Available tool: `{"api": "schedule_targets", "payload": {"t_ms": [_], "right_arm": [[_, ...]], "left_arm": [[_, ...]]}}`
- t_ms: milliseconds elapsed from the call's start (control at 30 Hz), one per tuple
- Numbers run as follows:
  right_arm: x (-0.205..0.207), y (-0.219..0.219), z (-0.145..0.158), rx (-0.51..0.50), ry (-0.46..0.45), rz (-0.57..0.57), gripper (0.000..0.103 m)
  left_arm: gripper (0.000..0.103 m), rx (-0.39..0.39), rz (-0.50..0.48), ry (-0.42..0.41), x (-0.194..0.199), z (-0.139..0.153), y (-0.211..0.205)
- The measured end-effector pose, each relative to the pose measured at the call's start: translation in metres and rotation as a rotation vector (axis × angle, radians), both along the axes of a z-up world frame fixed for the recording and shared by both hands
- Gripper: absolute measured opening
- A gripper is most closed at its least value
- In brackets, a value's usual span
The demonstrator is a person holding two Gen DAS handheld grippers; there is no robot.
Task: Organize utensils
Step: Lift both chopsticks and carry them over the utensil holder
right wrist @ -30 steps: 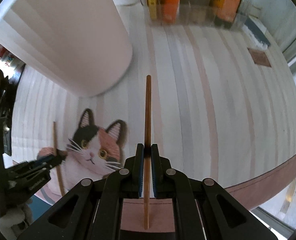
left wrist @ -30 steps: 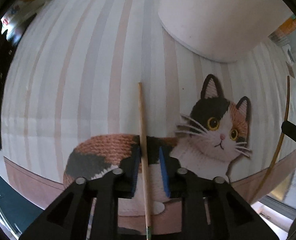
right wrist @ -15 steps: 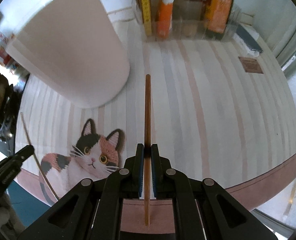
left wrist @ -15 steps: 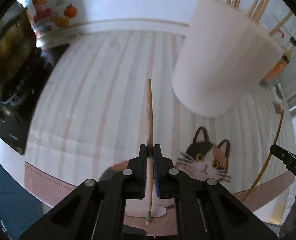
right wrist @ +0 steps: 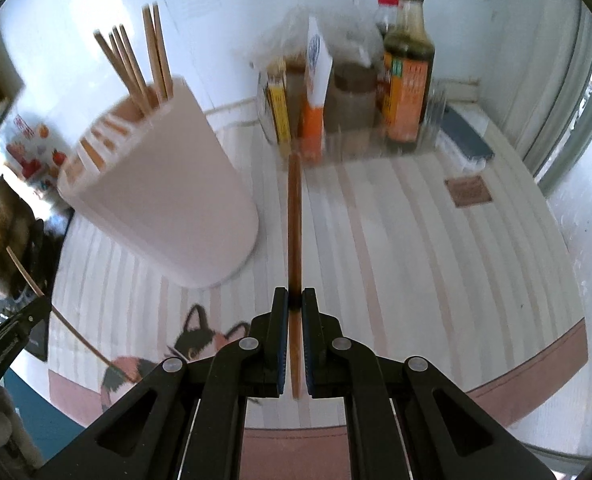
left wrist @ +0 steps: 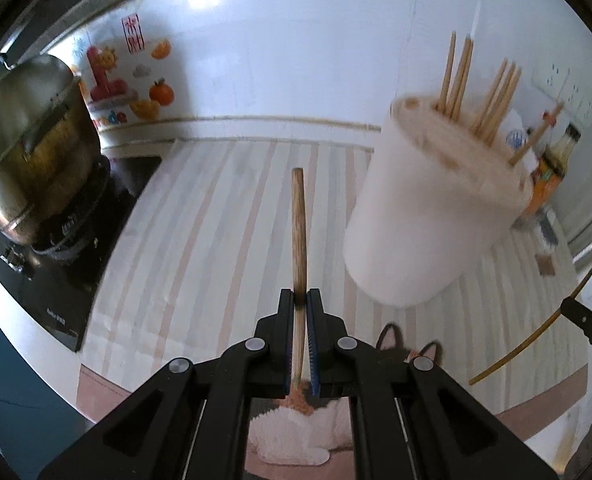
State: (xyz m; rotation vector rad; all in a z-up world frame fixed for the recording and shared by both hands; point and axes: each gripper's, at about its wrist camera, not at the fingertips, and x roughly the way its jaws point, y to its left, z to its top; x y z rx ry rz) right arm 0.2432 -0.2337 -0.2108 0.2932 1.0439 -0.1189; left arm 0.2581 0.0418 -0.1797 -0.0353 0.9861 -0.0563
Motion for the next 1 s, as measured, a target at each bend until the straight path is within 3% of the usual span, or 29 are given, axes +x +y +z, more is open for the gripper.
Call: {"api": "schedule_targets", "payload": {"t_ms": [200, 633, 833, 1000], "right_arm": [[0.009, -0.008, 0.036, 0.037, -0.081, -0.013, 0.007], [0.045, -0.038, 0.171, 0.194, -0.315, -0.031, 0.007], [0.082, -0.037, 0.201, 0.169, -0.368, -0.015, 0.007], [0.111, -0.031, 0.185, 0.152, -0.333, -0.005, 0.007]], "left_arm": [[0.004, -0.057, 0.03, -0.074, 0.009, 0.055, 0.009], [0.004, -0.152, -0.03, -0.278, 0.033, 0.212, -0.007], [0.004, -0.162, -0.094, -0.279, 0.065, 0.23, -0.039], [0.004, -0.15, -0.13, -0.214, 0.106, 0.206, -0.071]]}}
